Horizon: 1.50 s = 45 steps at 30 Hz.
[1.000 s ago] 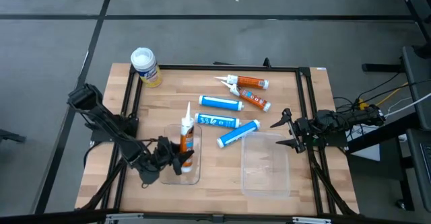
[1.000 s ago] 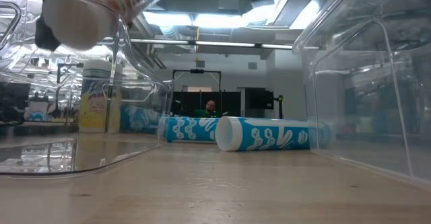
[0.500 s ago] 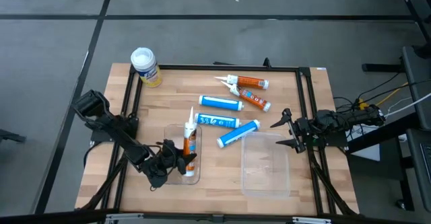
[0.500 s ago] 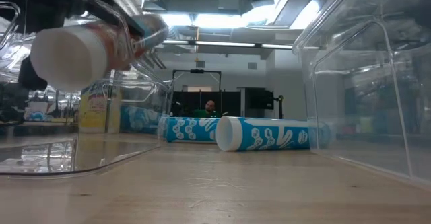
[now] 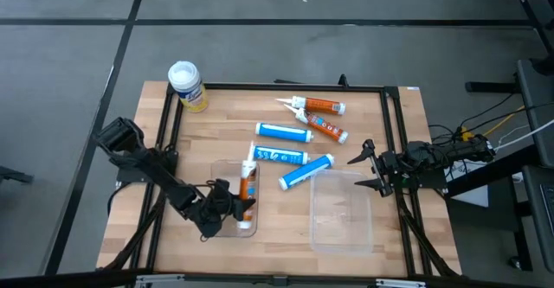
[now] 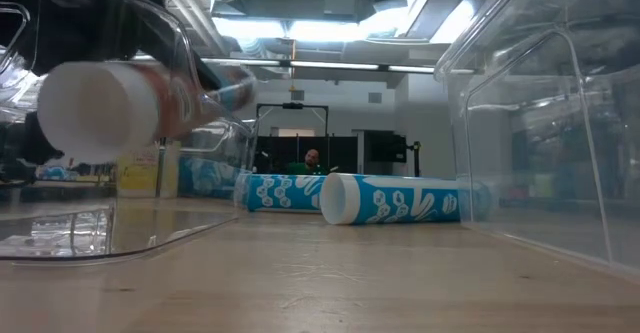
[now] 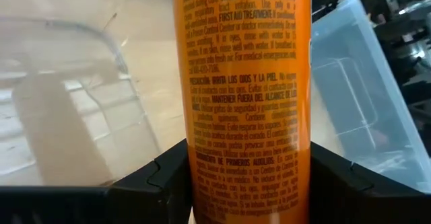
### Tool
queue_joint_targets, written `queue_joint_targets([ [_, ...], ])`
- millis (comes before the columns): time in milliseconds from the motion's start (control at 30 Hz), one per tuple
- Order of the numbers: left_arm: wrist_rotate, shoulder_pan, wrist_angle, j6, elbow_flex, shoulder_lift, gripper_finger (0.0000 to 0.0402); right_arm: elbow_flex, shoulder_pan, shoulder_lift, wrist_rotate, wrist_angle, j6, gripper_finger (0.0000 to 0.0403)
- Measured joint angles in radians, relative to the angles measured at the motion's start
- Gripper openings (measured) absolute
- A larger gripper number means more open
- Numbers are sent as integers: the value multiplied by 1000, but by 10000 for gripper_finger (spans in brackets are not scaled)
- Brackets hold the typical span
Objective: Pick & place silicon tubes, Sealant and Lysol wipes
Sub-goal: Put the left orange sealant into the left transparent bin
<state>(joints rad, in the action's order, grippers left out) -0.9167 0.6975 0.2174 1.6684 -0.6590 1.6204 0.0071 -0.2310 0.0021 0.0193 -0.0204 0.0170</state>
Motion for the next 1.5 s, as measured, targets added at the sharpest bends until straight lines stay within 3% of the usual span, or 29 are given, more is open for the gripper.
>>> queue_joint_targets([
  [167,65,-36,-38,51,0,0,206,0,0,0,0,0,0,323],
  [633,106,-79,-88,142,0,-1,217,0,0,0,0,0,0,323],
  [1167,103,-79,-99,154,0,-1,235,0,0,0,0,0,0,323],
  [1500,33,-54,-86,91,0,-1,268,0,0,0,0,0,0,323],
])
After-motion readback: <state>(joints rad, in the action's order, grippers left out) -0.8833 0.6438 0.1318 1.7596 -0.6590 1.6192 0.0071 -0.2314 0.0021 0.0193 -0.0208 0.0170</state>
